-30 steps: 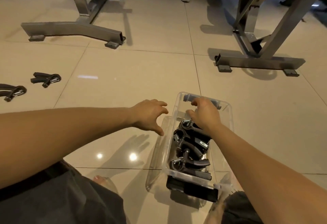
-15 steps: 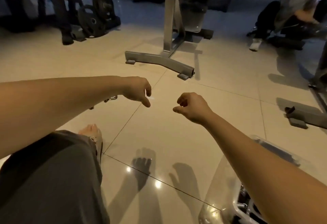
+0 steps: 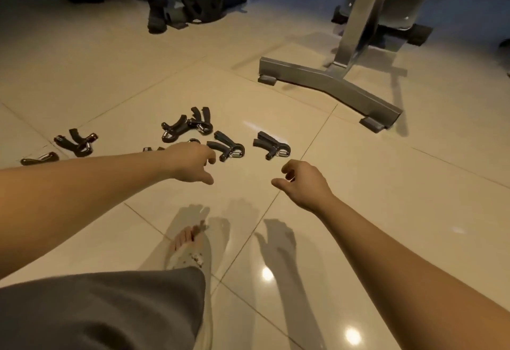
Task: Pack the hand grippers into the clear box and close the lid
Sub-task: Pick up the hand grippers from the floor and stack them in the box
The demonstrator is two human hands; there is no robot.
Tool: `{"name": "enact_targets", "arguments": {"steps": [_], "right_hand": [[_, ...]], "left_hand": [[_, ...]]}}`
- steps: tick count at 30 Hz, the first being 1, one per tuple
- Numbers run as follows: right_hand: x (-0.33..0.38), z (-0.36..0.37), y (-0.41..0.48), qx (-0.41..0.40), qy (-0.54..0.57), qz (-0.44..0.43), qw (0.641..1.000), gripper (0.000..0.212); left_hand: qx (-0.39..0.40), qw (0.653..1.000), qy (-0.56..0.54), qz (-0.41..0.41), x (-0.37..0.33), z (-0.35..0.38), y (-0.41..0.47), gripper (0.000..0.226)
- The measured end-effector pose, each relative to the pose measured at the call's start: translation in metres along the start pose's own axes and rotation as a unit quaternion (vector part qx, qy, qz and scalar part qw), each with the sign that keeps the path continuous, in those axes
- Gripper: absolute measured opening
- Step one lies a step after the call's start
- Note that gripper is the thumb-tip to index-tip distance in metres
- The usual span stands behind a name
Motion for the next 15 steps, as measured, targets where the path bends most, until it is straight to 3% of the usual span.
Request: {"name": "enact_targets", "arguments": {"steps": [6, 11, 15], "right_hand": [[-0.024, 0.028, 0.105, -0.007, -0.013, 0.043, 0.999, 0.042], [-0.053, 0.063, 0.186, 0.012, -0.027, 0.062, 0.998, 0.028], [-0.076, 0.091, 0.241, 0.033, -0.076, 0.061, 0.995, 0.043]], "left_hand": [[-0.056, 0.996, 0.0, 0.072, 0.026, 0.007, 0.118, 0.071], [-0.046, 0.994, -0.066, 0.071, 0.041, 0.022, 0.211, 0.084], [-0.014, 0.994, -0.04, 0.103, 0.043, 0.05, 0.271, 0.094]]}}
Point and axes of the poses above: each hand's wrist, its own y-axis towards the middle knuckle, its own z-axis out of the palm, x = y × z, the point moved 4 cm from there along y, towards the middle knuckle, and after that the axes turned 11 degrees about -z, right-handed, at the moved point
